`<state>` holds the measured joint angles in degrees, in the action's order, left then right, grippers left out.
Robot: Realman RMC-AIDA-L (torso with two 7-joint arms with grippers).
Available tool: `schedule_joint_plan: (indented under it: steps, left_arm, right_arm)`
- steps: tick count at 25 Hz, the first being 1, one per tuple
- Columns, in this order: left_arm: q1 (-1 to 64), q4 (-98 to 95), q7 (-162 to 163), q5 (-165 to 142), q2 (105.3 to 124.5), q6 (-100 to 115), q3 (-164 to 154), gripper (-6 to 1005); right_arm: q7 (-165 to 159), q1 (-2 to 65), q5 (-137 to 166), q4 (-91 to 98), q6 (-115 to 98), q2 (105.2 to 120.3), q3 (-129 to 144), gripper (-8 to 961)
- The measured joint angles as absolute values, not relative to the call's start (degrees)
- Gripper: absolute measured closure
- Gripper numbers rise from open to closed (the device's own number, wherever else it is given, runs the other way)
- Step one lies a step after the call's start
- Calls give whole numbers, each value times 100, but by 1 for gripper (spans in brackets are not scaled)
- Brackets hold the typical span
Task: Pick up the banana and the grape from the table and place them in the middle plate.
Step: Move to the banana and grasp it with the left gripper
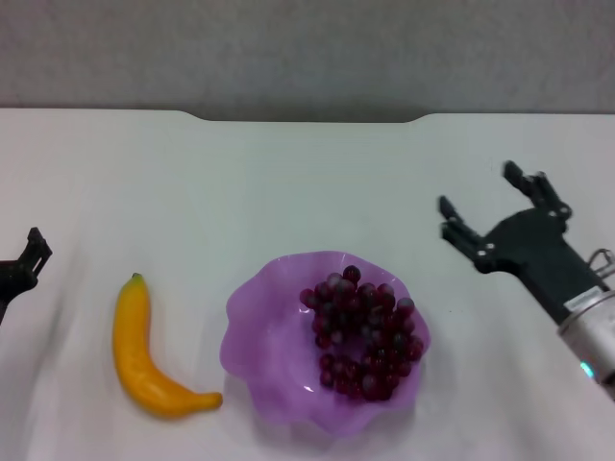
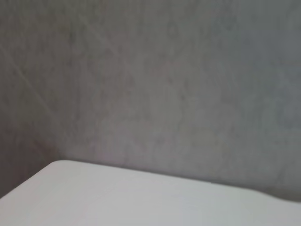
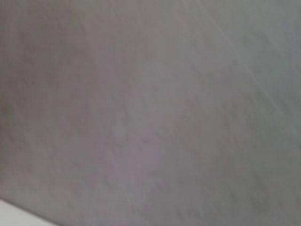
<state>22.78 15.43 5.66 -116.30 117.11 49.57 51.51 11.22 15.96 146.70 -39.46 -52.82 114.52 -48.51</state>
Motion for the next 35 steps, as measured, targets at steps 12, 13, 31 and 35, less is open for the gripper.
schedule_joint_plan:
  steps: [12,13,31,35]
  left_arm:
    - [2191,1642,1154,-12402,11717,5310,5141,106]
    - [2190,1674,1186,-12417,11713,5317,5141,105]
    - [942,5637,1139,-14141,10773,1959,6597,105]
    - [748,6791,-330,-14810,11454,-696,8050,106]
  right_arm:
    - [1076,1851,13881,-3472,-3510,11472,-5747,56]
    - [1080,1890,13871,-3396,-3495,11478,-5751,56]
    - [837,2050,13692,-2912,-3725,11485,-5555,56]
    - [866,2066,13728,-2907,-3711,11481,-5534,56]
